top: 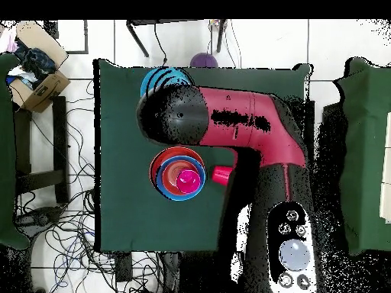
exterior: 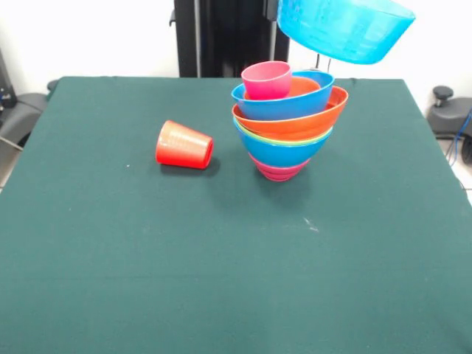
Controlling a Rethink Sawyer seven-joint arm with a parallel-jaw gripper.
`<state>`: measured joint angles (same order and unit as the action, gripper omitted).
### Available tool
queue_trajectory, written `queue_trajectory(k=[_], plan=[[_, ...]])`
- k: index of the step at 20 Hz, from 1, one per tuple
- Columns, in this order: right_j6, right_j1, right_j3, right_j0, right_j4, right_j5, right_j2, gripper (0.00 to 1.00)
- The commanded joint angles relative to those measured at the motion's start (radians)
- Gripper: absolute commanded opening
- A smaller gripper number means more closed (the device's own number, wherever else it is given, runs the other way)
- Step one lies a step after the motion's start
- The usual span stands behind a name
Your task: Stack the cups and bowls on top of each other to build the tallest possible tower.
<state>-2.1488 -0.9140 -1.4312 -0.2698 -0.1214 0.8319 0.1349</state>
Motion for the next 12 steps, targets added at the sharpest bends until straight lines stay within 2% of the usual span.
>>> queue_trajectory(k=[1,4,12], plan=[[0.355,0.013,0.040,-0.061,-0.073,0.296,0.123,0.00],[0.353,0.021,0.055,-0.060,-0.089,0.306,0.132,0.00],[0.332,0.005,-0.009,-0.075,-0.083,0.282,0.166,0.00]])
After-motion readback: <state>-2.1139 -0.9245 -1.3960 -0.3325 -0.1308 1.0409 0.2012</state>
